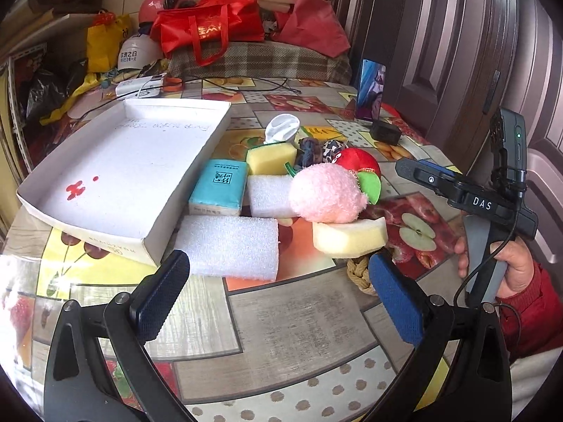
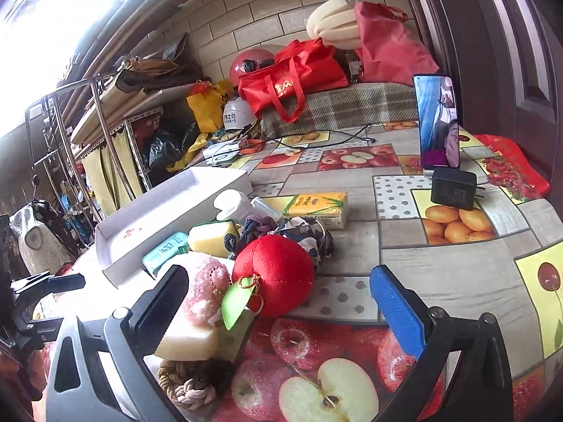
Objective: Organize soft objects
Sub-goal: 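Move the left gripper down to the white foam block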
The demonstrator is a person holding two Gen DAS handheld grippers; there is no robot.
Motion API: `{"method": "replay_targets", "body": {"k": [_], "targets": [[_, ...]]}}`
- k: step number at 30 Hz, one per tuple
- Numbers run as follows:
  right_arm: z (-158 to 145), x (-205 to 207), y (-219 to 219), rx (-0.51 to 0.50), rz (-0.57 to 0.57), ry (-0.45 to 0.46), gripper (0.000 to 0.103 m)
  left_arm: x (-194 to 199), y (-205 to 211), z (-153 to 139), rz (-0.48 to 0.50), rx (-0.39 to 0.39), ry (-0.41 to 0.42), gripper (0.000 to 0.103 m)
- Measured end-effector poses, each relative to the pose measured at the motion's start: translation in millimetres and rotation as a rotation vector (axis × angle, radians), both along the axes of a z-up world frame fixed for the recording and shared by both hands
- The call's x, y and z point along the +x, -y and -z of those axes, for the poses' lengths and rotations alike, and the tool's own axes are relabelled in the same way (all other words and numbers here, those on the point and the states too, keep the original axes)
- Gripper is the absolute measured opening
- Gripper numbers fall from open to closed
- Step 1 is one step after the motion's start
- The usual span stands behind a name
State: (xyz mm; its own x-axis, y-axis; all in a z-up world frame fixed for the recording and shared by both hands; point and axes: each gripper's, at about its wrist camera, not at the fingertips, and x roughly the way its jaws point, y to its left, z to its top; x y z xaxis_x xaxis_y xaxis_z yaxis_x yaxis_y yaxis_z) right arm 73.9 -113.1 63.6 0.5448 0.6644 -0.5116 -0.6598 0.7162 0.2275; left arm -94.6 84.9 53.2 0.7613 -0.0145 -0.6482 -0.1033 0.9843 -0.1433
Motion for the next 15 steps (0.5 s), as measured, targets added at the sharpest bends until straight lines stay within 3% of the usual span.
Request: {"method": "replay_targets", "body": {"k": [7,12,15], "targets": [[15,21,-14,-0.105,-0.015,-0.097,0.103,19,-6,14,0.009,0.034,-0.064,0.096],[15,29,-25,-0.039,-0.024,-0.106,0.103,47,-3,22,0.008,0.088,-0.096,0.096],[15,34,-21,0.014,-0.017,-0.124,0.103,57,-5,33,0.010,0.069,-0.162,0.096]]}}
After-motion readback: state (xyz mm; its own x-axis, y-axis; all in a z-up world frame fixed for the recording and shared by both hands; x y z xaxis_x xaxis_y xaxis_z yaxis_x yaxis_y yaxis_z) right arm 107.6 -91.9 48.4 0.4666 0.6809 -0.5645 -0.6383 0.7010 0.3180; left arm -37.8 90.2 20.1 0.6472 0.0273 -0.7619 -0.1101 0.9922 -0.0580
